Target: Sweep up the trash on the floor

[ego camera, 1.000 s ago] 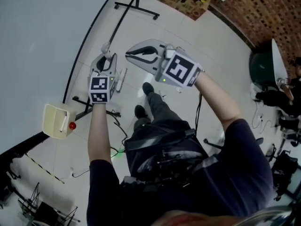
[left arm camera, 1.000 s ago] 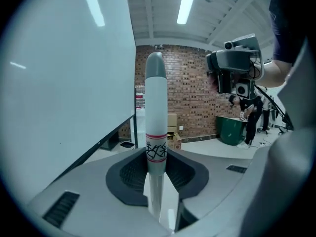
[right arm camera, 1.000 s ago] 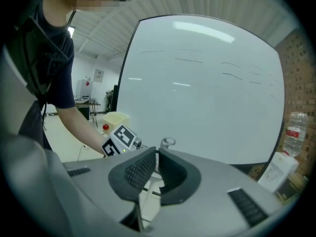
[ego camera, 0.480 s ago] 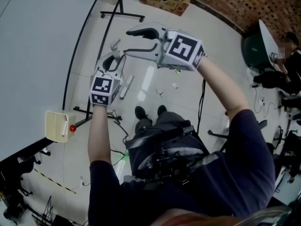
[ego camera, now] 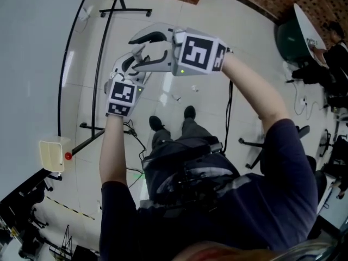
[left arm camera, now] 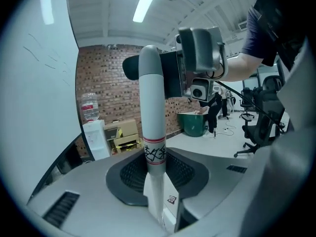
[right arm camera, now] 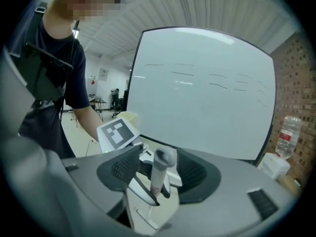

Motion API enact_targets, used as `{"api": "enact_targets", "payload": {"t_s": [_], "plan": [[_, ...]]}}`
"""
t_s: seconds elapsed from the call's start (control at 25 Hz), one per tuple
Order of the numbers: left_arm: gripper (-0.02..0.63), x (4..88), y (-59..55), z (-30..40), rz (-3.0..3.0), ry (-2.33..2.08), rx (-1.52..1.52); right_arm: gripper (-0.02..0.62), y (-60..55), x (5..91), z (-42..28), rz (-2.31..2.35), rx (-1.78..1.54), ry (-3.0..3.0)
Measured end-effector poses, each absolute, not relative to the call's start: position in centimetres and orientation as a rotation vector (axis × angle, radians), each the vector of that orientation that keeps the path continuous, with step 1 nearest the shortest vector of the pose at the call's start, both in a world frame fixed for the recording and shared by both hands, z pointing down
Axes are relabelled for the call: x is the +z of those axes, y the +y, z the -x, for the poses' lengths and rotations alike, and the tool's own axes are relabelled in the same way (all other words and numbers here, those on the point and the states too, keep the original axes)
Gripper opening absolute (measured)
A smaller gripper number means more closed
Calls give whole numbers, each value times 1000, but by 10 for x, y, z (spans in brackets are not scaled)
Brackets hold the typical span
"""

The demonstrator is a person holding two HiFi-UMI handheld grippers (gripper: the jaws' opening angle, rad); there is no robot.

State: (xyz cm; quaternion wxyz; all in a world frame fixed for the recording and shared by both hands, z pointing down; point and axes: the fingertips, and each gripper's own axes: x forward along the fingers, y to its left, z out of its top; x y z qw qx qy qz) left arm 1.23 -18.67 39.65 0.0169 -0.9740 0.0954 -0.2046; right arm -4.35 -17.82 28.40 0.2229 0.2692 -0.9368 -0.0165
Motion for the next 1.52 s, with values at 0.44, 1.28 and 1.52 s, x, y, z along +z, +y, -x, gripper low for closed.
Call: {"api": "enact_targets", "payload": {"t_s": [0.44,1.28,1.52], "plan": [[86,376,-140,-118,2964,275,-707,223,-132,266,-57,-715,-56,-2731],[87,457,-183,-208,2944,85,-725,115,-192,346,-145,-1148,24,-2500],[87,502,-212,-234,2891,50,-750,115,-218,392,-170,-1325,126,-2444]]}}
